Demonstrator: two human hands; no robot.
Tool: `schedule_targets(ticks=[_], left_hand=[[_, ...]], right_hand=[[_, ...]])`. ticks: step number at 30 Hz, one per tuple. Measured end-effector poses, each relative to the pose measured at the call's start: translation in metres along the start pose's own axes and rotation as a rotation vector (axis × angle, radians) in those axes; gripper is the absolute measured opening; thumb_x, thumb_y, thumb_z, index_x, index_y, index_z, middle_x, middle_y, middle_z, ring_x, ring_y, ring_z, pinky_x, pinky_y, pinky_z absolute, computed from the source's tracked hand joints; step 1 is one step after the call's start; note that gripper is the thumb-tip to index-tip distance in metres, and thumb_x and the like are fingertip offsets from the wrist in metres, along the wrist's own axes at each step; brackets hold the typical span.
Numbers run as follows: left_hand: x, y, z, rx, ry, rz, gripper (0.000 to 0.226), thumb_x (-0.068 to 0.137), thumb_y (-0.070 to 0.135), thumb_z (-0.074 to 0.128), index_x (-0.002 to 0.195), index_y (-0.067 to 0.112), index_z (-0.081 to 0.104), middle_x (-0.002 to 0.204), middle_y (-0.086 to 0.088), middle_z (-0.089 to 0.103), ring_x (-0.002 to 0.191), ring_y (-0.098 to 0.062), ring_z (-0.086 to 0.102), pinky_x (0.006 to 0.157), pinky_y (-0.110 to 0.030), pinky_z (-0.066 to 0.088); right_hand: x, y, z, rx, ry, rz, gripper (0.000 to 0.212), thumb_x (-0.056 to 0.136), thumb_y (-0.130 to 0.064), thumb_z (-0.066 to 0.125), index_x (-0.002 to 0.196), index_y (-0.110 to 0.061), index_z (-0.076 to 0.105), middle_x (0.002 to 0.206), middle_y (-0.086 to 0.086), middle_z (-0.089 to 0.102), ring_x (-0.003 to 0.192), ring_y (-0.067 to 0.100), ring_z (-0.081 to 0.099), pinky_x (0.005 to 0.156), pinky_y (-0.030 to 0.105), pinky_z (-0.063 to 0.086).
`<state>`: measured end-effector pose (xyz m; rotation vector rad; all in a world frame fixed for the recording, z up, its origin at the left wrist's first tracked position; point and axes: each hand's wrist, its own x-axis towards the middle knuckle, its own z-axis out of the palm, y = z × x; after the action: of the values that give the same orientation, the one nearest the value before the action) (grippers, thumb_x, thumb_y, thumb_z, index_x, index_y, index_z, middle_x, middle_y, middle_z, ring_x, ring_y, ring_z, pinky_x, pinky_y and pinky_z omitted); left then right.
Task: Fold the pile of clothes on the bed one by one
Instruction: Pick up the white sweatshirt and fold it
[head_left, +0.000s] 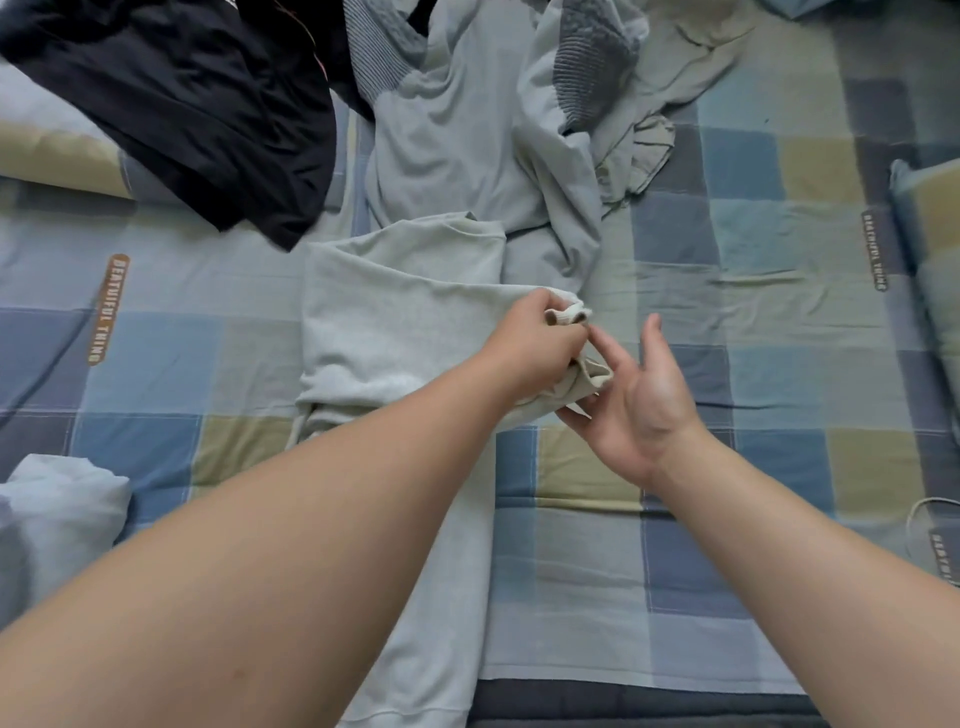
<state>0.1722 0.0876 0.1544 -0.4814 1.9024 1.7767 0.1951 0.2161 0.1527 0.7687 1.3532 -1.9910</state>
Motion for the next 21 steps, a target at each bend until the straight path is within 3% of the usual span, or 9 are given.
schedule_targets(ticks=[3,6,8,10,12,15,18,21], left_hand=[[0.0,-0.014,-0.04,-0.003,0.065,-0.031,0.025,0.087,-0.002,0.056,0.085,0.022,0.059,0.073,0.001,0.06,0.061,-0.012,0.057,0.051,-0.02,0.043],[-0.001,-0.035,-0.098,0.032,0.184,-0.092,0.024,0.087,-0.002,0.057,0.08,0.021,0.057,0.072,0.0,0.057,0.062,-0.015,0.052,0.048,-0.02,0.04],[0.003,-0.052,-0.137,0.108,0.272,-0.146,0.018,0.083,0.004,0.06,0.078,0.021,0.056,0.072,0.0,0.058,0.068,-0.021,0.054,0.056,-0.024,0.045],[0.01,-0.068,-0.171,0.202,0.331,-0.187,0.009,0.079,0.014,0.06,0.083,0.021,0.057,0.079,-0.002,0.062,0.078,-0.025,0.06,0.068,-0.034,0.052],[0.018,-0.086,-0.196,0.451,0.393,-0.265,0.026,0.085,0.017,0.056,0.11,0.023,0.059,0.111,-0.006,0.065,0.104,-0.029,0.059,0.089,-0.039,0.051],[0.026,-0.11,-0.209,0.863,0.502,-0.18,0.054,0.093,0.024,0.051,0.146,0.025,0.04,0.153,-0.006,0.037,0.142,-0.03,0.029,0.112,-0.043,0.03],[0.045,-0.141,-0.202,1.111,0.359,0.095,0.055,0.1,0.039,0.046,0.152,0.028,0.035,0.167,-0.005,0.018,0.153,-0.028,0.008,0.121,-0.047,0.014],[0.078,-0.185,-0.193,1.247,0.146,0.138,0.06,0.101,0.057,0.032,0.157,0.041,0.018,0.17,0.0,-0.002,0.155,-0.027,-0.007,0.124,-0.052,0.0]], right_hand=[[0.012,0.011,0.02,-0.043,-0.027,0.026,0.074,0.095,-0.076,0.021,0.148,-0.03,0.047,0.139,0.002,0.062,0.129,0.022,0.058,0.119,0.046,0.031],[0.028,0.029,0.051,-0.206,-0.039,0.055,0.07,0.098,-0.072,0.02,0.149,-0.031,0.045,0.143,0.001,0.059,0.136,0.021,0.048,0.121,0.046,0.025],[0.038,0.042,0.073,-0.394,0.0,-0.019,0.059,0.103,-0.06,0.026,0.148,-0.027,0.047,0.144,-0.001,0.057,0.133,0.015,0.048,0.119,0.037,0.026],[0.052,0.057,0.084,-0.695,0.019,-0.215,0.048,0.108,-0.042,0.035,0.15,-0.02,0.044,0.152,-0.001,0.048,0.139,0.011,0.042,0.119,0.03,0.025],[0.076,0.075,0.087,-1.098,0.014,-0.397,0.052,0.106,-0.04,0.041,0.155,-0.023,0.036,0.16,-0.002,0.036,0.15,0.017,0.025,0.123,0.035,0.018],[0.108,0.1,0.086,-1.562,0.022,-0.44,0.06,0.104,-0.045,0.039,0.159,-0.036,0.016,0.169,-0.002,0.005,0.155,0.024,-0.004,0.124,0.045,0.003],[0.143,0.124,0.081,-1.804,0.045,-0.432,0.067,0.102,-0.055,0.033,0.159,-0.04,0.003,0.168,-0.004,-0.015,0.153,0.027,-0.019,0.122,0.054,-0.005],[0.187,0.149,0.061,-1.92,0.063,-0.35,0.07,0.099,-0.065,0.022,0.159,-0.04,-0.003,0.166,-0.006,-0.024,0.152,0.027,-0.023,0.121,0.058,-0.007]])
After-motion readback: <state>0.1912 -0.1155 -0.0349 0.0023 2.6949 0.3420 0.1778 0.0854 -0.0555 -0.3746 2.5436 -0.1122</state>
